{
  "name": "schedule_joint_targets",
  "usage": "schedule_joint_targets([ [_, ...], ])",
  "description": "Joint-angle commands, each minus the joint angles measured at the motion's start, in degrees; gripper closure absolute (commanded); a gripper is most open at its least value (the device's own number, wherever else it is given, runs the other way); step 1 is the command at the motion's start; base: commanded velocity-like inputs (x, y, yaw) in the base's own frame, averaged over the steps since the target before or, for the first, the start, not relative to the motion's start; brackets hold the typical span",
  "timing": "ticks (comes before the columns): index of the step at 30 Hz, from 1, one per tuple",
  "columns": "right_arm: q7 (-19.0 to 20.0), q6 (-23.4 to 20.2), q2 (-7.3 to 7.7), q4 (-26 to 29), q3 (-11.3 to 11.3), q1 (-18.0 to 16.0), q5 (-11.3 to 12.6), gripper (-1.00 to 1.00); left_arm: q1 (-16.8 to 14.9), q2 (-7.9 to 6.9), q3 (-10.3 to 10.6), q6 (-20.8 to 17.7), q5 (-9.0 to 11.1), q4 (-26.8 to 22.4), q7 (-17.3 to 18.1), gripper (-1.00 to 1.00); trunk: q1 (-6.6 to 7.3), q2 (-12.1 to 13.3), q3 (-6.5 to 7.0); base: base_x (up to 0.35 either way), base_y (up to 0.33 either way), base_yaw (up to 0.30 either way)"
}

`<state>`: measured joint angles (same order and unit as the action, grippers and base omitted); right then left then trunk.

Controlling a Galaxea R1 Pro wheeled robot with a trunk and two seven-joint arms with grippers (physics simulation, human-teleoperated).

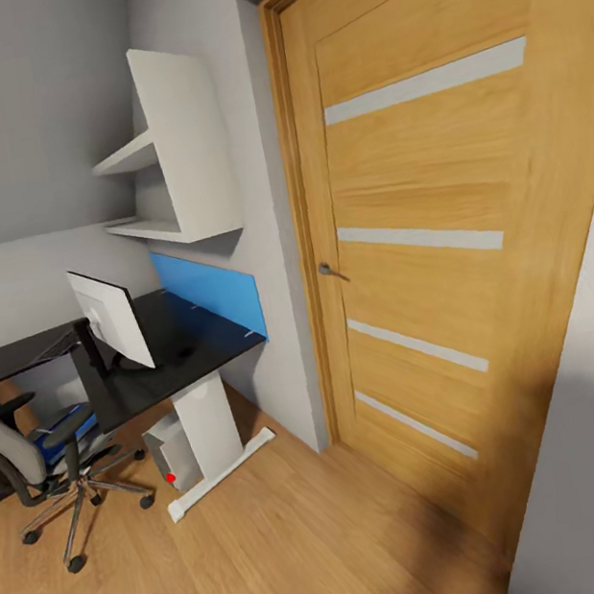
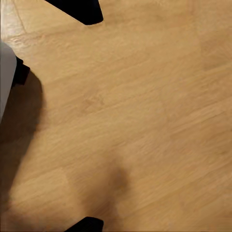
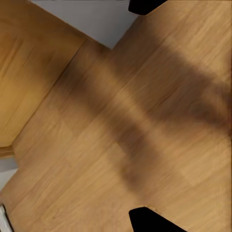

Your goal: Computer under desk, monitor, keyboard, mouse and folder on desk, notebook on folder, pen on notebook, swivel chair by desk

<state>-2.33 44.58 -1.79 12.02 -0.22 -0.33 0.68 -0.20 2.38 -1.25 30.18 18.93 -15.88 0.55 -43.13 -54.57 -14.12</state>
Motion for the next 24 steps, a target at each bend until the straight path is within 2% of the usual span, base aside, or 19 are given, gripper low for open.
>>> schedule_joint_targets([
  [1, -0.1, 0.1, -0.2, 0.7, 0.0, 0.0, 0.1, -1.0, 0.0, 0.02, -0.2, 0.1, 0.9, 0.0, 0.1, -1.0, 0.22, 0.4, 0.12, 0.0, 0.0, 0.286],
  [3, -0.2, 0.1, -0.86, 3.7, 0.0, -0.2, 0.1, -1.0, -0.2, -0.18, -0.2, 0.0, 2.8, -0.5, 0.0, -1.0, 0.66, 1.2, 0.48, 0.0, 0.0, 0.287],
  [4, -0.3, 0.1, -1.05, 4.5, 0.0, -0.3, 0.1, -1.0, -0.3, -0.3, -0.2, 0.0, 3.0, -0.9, -0.1, -1.0, 0.88, 1.6, 0.66, 0.0, 0.0, 0.287],
  [5, -0.3, 0.1, -1.73, 6.6, 0.0, -0.9, 0.1, -1.0, -1.1, -0.66, -0.2, -0.1, 3.6, -3.5, -0.1, -1.0, 1.1, 2.0, 0.83, 0.0, 0.0, 0.287],
  [9, -0.4, -0.2, -2.8, 8.1, 0.0, -4.3, 0.2, -1.0, -2.5, -1.56, -0.3, -1.1, 4.1, -11.6, -0.3, -1.0, 1.98, 3.6, 1.55, 0.0, 0.0, 0.287],
  [11, -0.5, -0.8, -2.96, 7.4, 0.0, -6.3, 0.3, -1.0, -2.7, -2.75, -0.3, -3.8, 4.3, -14.2, -0.3, -1.0, 2.42, 4.4, 1.91, 0.0, 0.0, 0.288],
  [13, -0.5, -1.5, -2.87, 5.7, -0.1, -7.9, 0.3, -1.0, -2.8, -4.05, -0.3, -8.6, 4.5, -15.1, -0.1, -1.0, 2.85, 5.2, 2.27, 0.0, 0.0, 0.288],
  [14, -0.5, -1.9, -2.71, 4.1, -0.1, -8.9, 0.4, -1.0, -2.9, -4.54, -0.3, -12.4, 4.5, -15.0, 0.0, -1.0, 3.07, 5.6, 2.45, 0.0, 0.0, 0.288],
  [16, -1.5, -2.2, -2.55, 1.6, -0.2, -10.2, 0.4, -1.0, -2.9, -4.87, -0.3, -17.6, 4.3, -14.1, 0.1, -1.0, 3.51, 6.4, 2.81, 0.0, 0.0, 0.288],
  [18, -3.3, -2.4, -2.51, 0.7, -0.2, -10.7, 0.5, -1.0, -2.9, -4.94, -0.2, -19.0, 4.3, -13.6, 0.1, -1.0, 3.95, 7.2, 3.17, 0.0, 0.0, 0.288],
  [21, -5.3, -2.6, -2.51, -0.1, -0.2, -11.0, 0.5, -1.0, -3.0, -5.14, -0.5, -18.5, 4.4, -13.3, 0.1, -1.0, 4.61, 8.4, 3.71, 0.0, 0.0, 0.288],
  [24, -6.1, -2.5, -2.61, -0.4, -0.2, -11.1, 0.6, -1.0, -3.0, -5.37, -0.7, -13.1, 4.4, -13.2, 0.0, -1.0, 5.05, 9.2, 4.07, 0.0, 0.0, 0.288],
])
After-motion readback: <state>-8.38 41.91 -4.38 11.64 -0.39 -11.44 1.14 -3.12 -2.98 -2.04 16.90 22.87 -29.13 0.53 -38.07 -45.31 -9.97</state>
